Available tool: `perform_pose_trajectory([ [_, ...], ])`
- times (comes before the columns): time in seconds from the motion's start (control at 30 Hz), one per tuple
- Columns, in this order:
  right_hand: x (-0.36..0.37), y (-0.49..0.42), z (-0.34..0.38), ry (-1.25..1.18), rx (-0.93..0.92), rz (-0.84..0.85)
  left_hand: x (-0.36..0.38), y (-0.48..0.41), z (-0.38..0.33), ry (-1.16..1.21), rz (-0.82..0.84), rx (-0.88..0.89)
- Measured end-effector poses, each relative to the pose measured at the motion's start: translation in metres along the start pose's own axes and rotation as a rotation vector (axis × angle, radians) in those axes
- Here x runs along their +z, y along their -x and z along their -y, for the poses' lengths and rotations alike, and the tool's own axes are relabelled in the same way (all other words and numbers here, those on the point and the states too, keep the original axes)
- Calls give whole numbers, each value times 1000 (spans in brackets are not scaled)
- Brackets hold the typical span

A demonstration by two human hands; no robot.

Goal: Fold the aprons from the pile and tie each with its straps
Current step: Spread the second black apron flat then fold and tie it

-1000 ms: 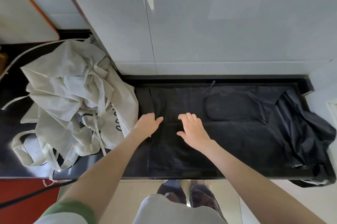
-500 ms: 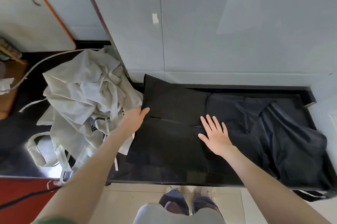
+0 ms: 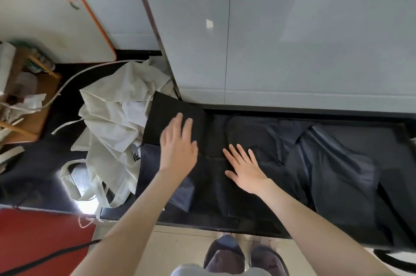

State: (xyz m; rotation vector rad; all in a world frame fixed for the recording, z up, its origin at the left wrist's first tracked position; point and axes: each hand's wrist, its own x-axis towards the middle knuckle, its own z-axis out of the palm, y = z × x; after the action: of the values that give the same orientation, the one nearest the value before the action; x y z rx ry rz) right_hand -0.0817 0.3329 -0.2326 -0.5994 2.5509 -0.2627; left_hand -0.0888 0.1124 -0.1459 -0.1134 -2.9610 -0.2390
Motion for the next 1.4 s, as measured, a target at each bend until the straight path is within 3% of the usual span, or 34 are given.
perform_pose_trajectory([
  [0.13, -4, 3, -14, 32, -38, -25, 49, 4, -32, -123, 416, 378],
  [0.23, -2, 17, -43, 89, 59, -44, 76, 6, -27, -245, 636, 337],
  [0.43, 0, 63, -114, 21, 330, -144, 81, -1, -31, -238, 761, 238],
  [0.53, -9, 95, -142, -101, 369, -368, 77, -8, -53, -106, 817, 71],
  [0.63, -19, 126, -166, -206, 590, -576, 75, -13, -89, 59, 831, -162],
  [0.77, -28, 169, -207, -294, 1067, -535, 80, -17, -155, 46, 814, 124],
  [0.83, -24, 190, -223, -322, 1179, -440, 84, -17, -189, 78, 821, 272],
  [1.0, -5, 208, -243, -205, 1070, -258, 102, -9, -248, 88, 831, 455],
  [1.1, -1, 207, -252, -153, 989, -322, 117, -3, -253, 37, 893, 483],
  [1.2, -4, 213, -267, -113, 979, -462, 126, 2, -247, 7, 850, 528],
  [1.4, -12, 218, -288, -306, 936, -578, 126, 8, -247, -30, 772, 535],
])
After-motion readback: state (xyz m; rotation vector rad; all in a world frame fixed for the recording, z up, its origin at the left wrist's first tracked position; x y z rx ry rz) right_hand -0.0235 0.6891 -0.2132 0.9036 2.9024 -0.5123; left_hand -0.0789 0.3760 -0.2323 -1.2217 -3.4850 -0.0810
